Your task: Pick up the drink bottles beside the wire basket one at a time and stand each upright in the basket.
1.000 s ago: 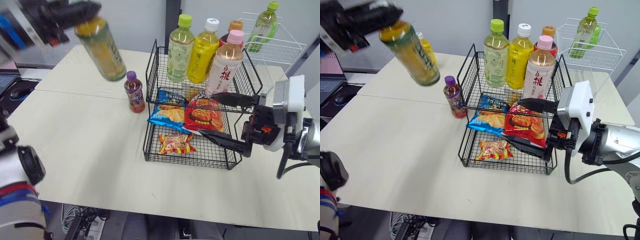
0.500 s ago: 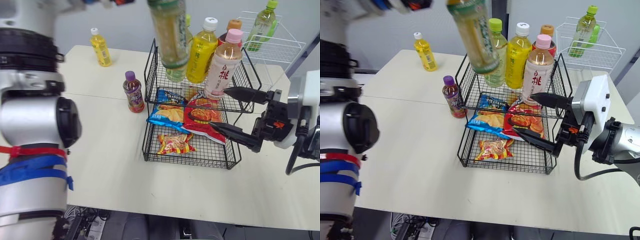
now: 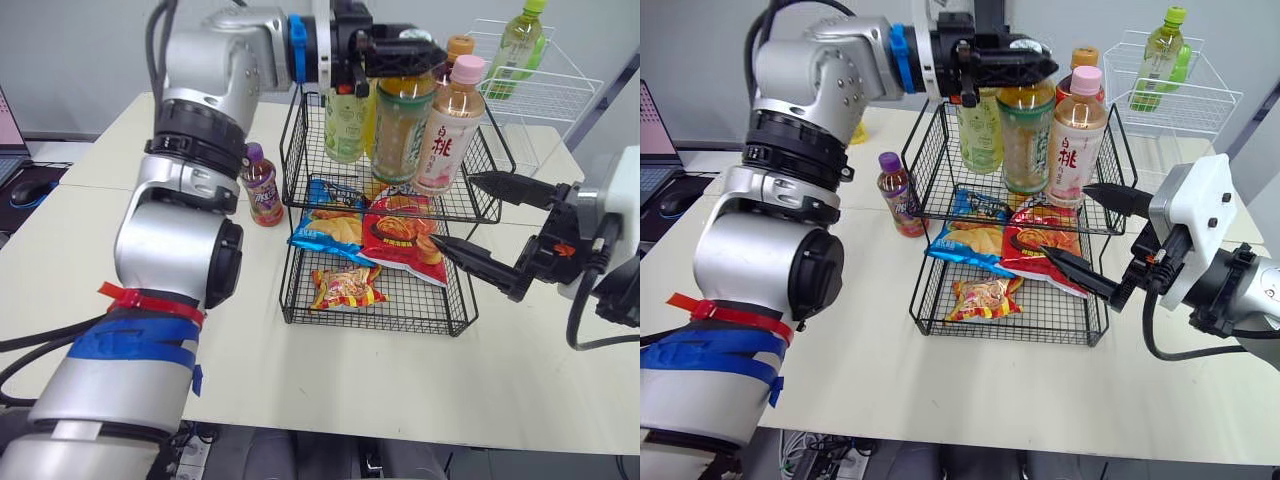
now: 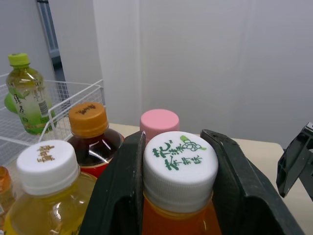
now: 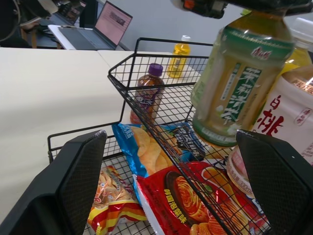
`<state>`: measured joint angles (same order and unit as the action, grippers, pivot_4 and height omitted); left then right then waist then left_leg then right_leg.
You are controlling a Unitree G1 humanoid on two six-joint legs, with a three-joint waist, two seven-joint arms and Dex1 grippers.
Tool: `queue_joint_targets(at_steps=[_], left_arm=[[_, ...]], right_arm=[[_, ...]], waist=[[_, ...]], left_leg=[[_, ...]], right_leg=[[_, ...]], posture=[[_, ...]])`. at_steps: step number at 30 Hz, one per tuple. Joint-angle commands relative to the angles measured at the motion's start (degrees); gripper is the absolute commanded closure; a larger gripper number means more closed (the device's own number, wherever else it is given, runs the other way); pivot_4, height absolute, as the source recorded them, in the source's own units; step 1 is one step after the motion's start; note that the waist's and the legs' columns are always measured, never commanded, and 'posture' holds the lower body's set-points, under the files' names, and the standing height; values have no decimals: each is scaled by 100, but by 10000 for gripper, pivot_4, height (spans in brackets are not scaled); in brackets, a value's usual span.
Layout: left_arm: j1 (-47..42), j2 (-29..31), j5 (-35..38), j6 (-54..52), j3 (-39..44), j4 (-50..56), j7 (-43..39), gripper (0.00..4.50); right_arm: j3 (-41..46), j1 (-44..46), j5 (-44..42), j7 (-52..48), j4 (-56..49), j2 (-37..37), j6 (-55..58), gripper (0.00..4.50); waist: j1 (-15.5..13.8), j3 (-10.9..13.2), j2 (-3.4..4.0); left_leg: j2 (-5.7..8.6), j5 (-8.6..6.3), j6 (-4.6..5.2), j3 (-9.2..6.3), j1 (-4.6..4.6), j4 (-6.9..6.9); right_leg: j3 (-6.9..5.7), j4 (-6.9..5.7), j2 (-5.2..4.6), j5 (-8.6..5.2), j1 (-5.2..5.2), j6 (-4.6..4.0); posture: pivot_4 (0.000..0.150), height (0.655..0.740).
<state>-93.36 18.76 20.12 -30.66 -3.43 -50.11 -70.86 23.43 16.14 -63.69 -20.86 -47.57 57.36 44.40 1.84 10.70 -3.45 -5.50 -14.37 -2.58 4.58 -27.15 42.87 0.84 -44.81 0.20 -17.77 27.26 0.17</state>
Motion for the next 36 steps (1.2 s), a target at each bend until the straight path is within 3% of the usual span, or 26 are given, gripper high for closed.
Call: queue_joint_targets(at_steps=[1,8,18,29,36], left_arm=[[-169,-27,-115,268,83,12,-42,31092],[-175,-67,-238,210,146,-103,-108,31092],[-116,204,-193,-46,170,267,-557,536],[444,1013,18,-688,210,1694,-955,193],[1049,1722,407,-1443,661,2796,-540,193]], right_arm=[[124,15,54,174,-111,58,-42,0],[339,-178,-56,196,-232,67,-91,0],[396,-259,-33,285,-271,-25,-206,0],[451,-237,49,166,-88,34,-317,0],[370,-58,60,-80,61,63,-388,0]], waist=[[-1,0,0],[-8,0,0],[-2,0,1],[0,-1,2],[9,-3,5]], left_leg=[[0,0,0,0,0,0],[1,0,0,-2,-3,0],[1,0,0,-3,0,0],[-1,1,0,-2,7,0],[-5,1,-1,0,13,0]], right_leg=[[0,0,0,0,0,0],[-1,1,0,0,-1,1],[-2,0,0,0,-3,1],[0,-5,1,0,-7,1],[3,-8,2,0,-8,1]], posture=[[1500,6736],[1500,6736],[1500,6736],[1500,6736],[1500,6736]])
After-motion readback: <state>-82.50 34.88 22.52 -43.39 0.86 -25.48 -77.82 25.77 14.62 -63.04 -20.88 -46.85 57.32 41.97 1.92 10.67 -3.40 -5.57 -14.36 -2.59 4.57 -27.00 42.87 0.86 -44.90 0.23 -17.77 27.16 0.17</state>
